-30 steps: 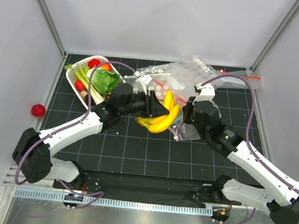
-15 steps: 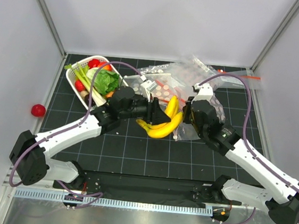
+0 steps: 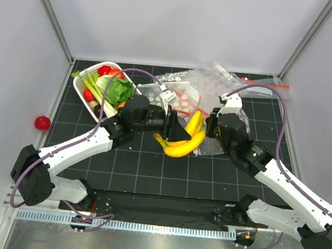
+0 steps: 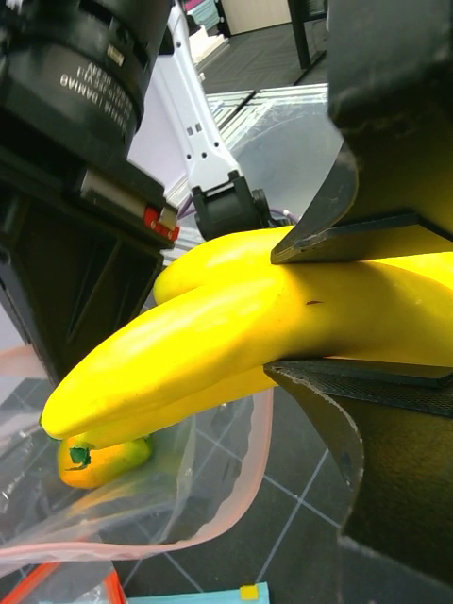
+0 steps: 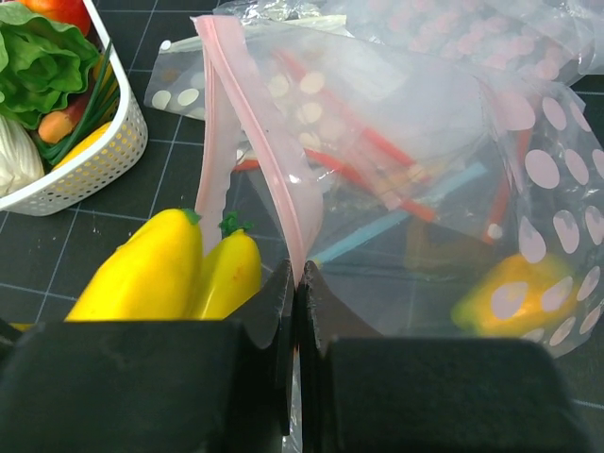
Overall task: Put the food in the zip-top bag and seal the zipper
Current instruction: Place the fake fruit in the zipper food storage bag.
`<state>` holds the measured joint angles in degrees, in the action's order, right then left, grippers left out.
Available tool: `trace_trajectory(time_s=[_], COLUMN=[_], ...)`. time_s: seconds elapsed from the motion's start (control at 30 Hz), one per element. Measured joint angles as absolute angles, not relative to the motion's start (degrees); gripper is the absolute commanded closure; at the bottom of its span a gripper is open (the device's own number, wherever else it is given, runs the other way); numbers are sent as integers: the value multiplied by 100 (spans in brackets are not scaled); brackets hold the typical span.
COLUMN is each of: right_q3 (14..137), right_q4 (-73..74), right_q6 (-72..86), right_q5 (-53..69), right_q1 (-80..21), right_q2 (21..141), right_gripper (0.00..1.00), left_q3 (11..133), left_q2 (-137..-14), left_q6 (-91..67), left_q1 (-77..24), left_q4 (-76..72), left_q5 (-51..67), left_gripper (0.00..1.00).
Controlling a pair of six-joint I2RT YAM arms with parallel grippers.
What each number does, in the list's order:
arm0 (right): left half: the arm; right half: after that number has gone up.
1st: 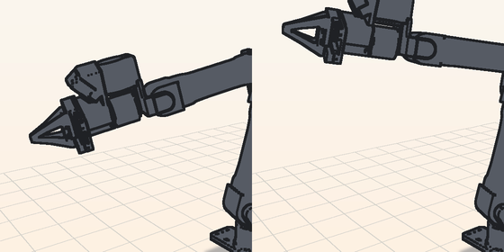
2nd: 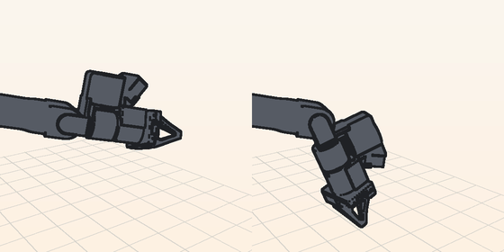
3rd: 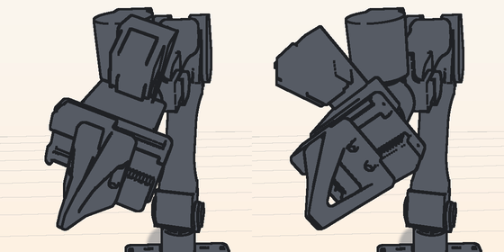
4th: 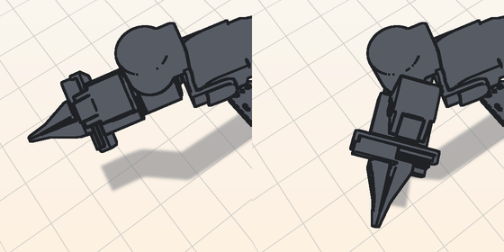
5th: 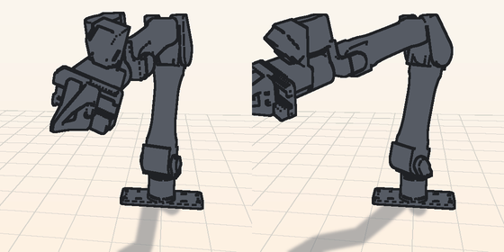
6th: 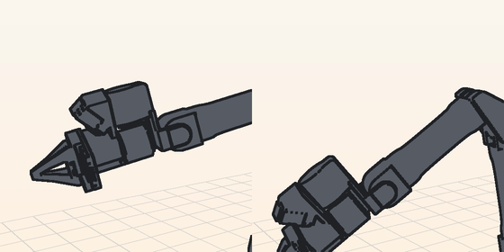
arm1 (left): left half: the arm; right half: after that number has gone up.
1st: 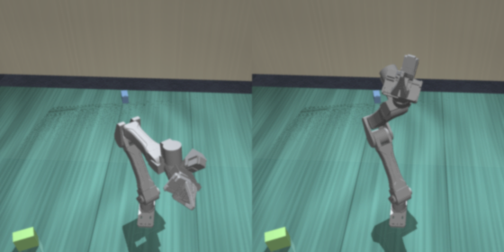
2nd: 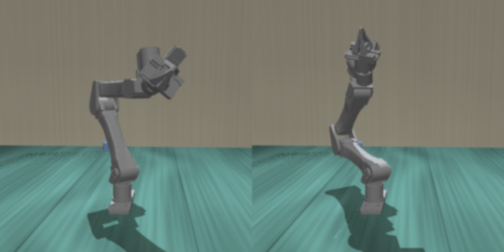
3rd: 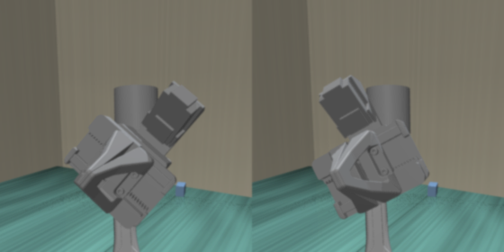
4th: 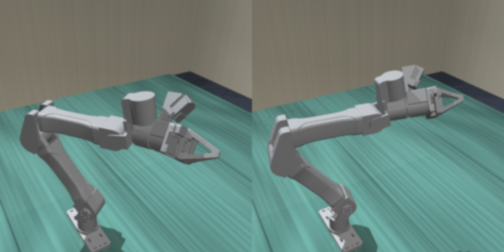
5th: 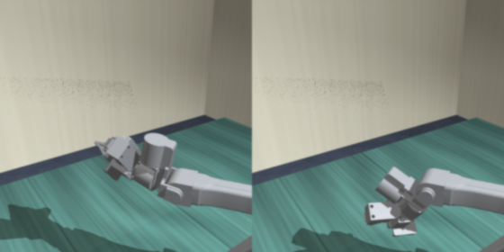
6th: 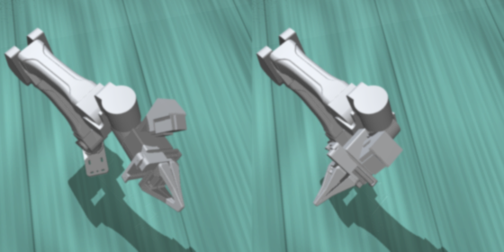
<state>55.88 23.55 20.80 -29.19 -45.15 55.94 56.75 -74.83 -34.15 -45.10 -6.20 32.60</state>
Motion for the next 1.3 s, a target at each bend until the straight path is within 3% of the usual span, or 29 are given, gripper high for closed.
trace_trajectory(time_s=[0.6,0.87,1.3], right_q3=[5365,5507,5579], right_q4=[2137,2126,2139], right_q6=[1785,1785,1765], right_q5=[-2309,-1894,-875], right_q1=[-4477,-4480,-4488], right_q2=[5408,5946,6211], right_gripper=[99,99,99], left_q3=[5848,5719,5476], left_q2=[-8128,-8217,-8600], left_q6=[-3638,-4001,-4595], left_q1=[-4316,-3710,-3667], left_q4=[-582,-539,-843], left_q5=[3660,3461,2770], left_gripper=[91,92,96])
